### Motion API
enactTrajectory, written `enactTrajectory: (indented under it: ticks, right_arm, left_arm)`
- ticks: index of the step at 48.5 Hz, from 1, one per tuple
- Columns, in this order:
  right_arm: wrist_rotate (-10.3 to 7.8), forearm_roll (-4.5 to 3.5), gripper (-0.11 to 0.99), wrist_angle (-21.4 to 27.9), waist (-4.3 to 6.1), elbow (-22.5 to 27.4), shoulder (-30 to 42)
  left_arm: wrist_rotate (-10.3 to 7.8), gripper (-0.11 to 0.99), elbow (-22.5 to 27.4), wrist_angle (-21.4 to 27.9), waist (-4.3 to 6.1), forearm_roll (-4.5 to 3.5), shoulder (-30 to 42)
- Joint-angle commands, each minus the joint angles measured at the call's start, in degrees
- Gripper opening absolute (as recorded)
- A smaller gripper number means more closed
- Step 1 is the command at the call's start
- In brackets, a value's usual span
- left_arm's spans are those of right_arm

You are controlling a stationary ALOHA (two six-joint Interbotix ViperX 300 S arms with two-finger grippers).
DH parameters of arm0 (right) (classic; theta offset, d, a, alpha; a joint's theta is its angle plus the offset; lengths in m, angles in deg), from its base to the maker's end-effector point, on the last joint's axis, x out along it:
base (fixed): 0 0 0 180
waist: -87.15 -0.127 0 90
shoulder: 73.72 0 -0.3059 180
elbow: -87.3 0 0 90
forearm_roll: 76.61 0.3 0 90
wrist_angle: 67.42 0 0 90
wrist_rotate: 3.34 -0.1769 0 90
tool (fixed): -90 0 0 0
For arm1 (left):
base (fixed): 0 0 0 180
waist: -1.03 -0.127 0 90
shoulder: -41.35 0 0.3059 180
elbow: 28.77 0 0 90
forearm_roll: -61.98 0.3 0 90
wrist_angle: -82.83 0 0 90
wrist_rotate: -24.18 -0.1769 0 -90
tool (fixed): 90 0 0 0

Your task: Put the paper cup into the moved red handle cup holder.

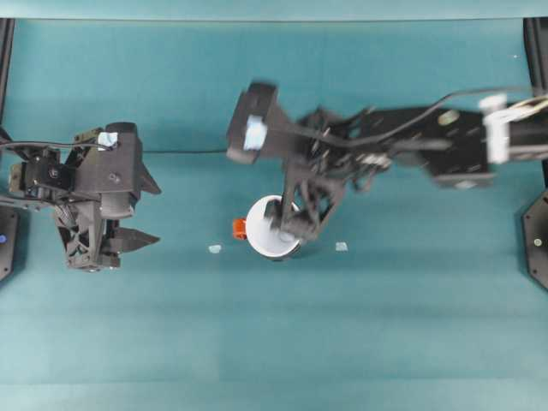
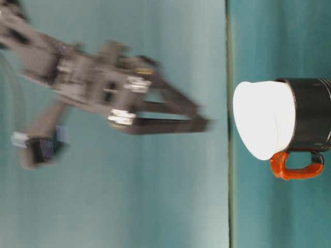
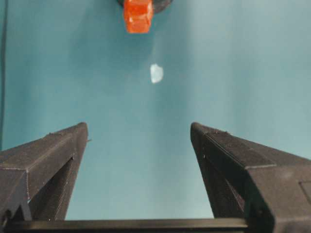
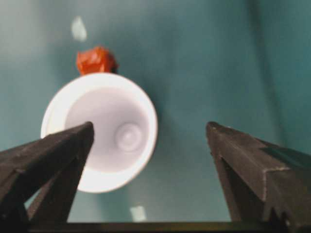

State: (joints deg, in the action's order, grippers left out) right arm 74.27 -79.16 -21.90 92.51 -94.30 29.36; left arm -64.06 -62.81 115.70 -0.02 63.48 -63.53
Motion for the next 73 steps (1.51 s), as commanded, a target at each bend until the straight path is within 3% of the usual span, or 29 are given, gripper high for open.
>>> enactTrajectory:
  ticks: [1, 15, 26, 41, 48, 62, 73]
  right_arm:
    - [0.44, -0.44, 0.86, 1.23, -0.18, 1.41, -4.57]
    - [0.44, -0.44, 0.86, 1.14, -2.46, -1.14, -11.34]
    - [0.53, -0.44, 0.86, -1.58, -3.25, -5.8, -14.68]
    - [0.62, -0.44, 0.86, -7.03, -3.69, -11.16, -21.36]
    - [0.7, -0.88, 0.86, -10.72, -3.69, -14.85, -24.52]
    - [4.57, -0.97, 0.85, -17.23, -3.69, -20.92, -29.79]
    - [4.66, -0.97, 0.85, -17.4, -3.69, -21.27, -29.79]
  left_arm:
    - [0.09, 0.9, 1.23, -0.44, 0.18, 0.09, -0.79]
    - [0.0, 0.9, 0.26, -0.44, 0.18, 0.09, -3.52]
    - [0.0, 0.9, 0.09, -0.44, 0.18, 0.09, -4.66]
    - [-0.09, 0.9, 0.53, -0.53, 0.35, 0.09, -5.8]
    - [-0.26, 0.9, 0.88, -1.49, 0.26, 0.09, -8.26]
    - [-0.26, 0.9, 0.09, -1.49, 0.44, 0.18, -10.11]
    - [-0.18, 0.9, 0.18, -1.49, 0.53, 0.09, -9.93]
